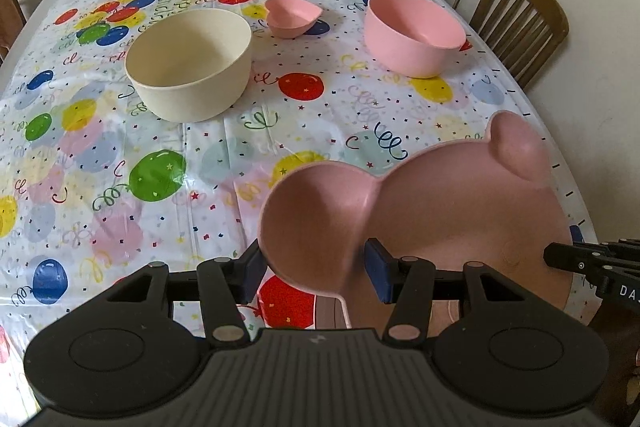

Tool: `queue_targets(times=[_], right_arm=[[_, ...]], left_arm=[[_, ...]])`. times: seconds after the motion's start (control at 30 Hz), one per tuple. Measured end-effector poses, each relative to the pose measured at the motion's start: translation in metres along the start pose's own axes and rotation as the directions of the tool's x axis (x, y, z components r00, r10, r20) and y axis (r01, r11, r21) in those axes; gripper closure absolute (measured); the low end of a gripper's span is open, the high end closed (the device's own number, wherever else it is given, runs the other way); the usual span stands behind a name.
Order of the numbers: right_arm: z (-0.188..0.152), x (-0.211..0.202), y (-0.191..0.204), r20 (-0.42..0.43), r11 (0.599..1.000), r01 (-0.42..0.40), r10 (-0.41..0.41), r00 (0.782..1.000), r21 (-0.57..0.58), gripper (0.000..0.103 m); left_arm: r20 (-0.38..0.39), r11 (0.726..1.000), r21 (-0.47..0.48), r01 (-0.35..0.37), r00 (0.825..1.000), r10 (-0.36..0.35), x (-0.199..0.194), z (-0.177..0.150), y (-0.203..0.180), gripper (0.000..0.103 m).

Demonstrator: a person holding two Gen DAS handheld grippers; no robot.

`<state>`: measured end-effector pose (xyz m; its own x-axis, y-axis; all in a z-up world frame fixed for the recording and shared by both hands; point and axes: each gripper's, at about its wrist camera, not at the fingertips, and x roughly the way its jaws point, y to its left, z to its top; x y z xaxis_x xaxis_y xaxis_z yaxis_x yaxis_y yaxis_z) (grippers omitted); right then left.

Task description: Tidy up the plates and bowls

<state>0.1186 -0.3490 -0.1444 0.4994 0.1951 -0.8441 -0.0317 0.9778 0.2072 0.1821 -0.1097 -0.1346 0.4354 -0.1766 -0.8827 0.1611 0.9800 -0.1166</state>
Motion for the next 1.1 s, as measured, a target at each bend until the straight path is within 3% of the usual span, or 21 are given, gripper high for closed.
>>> queue_targets(times=[0.67, 0.97, 1.1], right_arm=[[0.008, -0.015, 0.02, 0.028, 0.998, -0.018, 0.02, 0.999, -0.064, 0.076], [0.019, -0.034, 0.05, 0.079, 0.989, -0.07, 0.08, 0.994, -0.129, 0.064], [0.026, -0.041, 0.066, 0.096, 0.982, -0.099, 0.115, 0.989, -0.161, 0.058]], left_arm=[[0.004, 1.0, -0.013, 0.009, 1.0, -0.009, -0.02, -0.013, 0.012, 0.051], [0.093, 0.999, -0.003, 0.035, 0.995, -0.034, -0.056, -0.01, 0.007, 0.05], [0.141, 0.999, -0.008, 0.036, 0.989, -0.035, -0.071, -0.006, 0.005, 0.045]])
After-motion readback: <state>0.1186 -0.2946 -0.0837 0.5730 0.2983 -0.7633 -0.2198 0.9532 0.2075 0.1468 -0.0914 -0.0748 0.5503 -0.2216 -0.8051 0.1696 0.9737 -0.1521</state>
